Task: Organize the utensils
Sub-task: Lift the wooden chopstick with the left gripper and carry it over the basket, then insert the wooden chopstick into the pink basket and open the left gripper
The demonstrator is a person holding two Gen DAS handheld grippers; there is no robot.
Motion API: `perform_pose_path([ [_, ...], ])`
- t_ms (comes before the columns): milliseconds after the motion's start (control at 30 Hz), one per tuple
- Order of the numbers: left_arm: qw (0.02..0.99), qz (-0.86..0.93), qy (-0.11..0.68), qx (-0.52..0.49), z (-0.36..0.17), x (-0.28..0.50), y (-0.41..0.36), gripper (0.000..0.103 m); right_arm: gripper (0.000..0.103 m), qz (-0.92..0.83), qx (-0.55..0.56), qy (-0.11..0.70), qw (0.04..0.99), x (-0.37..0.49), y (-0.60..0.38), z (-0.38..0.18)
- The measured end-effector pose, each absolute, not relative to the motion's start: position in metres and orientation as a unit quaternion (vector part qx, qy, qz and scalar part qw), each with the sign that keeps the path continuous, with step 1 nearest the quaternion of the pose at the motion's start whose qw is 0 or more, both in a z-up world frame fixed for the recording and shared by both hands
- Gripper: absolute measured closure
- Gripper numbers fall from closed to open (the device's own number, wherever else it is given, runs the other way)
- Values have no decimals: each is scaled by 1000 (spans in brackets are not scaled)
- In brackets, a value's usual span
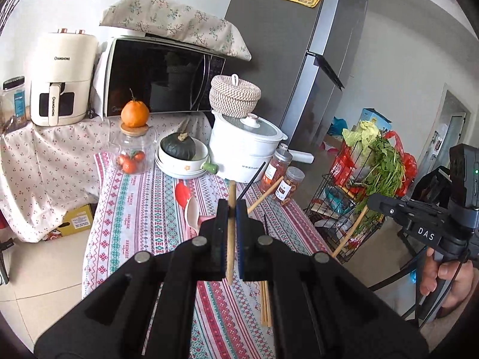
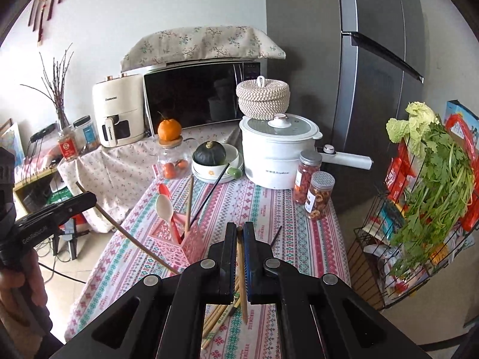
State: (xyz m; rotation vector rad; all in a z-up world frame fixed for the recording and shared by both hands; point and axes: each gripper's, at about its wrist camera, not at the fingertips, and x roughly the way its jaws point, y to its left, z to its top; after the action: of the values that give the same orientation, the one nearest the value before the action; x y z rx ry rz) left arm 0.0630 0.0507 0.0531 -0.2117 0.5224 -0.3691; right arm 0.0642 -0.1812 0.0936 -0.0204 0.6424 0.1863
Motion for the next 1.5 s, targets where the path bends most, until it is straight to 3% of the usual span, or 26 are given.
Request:
perform_pose_path([
  [600,965,-140,203,-90,90,101,60,97,99,170,-14,251,953,84,-125,192],
  [1367,942,-133,299,-74,34,155,48,97,99,187,-12,275,943,154,-83,135],
  [1400,942,-131,300,-77,34,156,48,96,99,189,-15,280,941,157,-82,131],
  [1500,941,-124,302,-87,34,156,52,78,98,198,-12,294,935,163,-80,119],
])
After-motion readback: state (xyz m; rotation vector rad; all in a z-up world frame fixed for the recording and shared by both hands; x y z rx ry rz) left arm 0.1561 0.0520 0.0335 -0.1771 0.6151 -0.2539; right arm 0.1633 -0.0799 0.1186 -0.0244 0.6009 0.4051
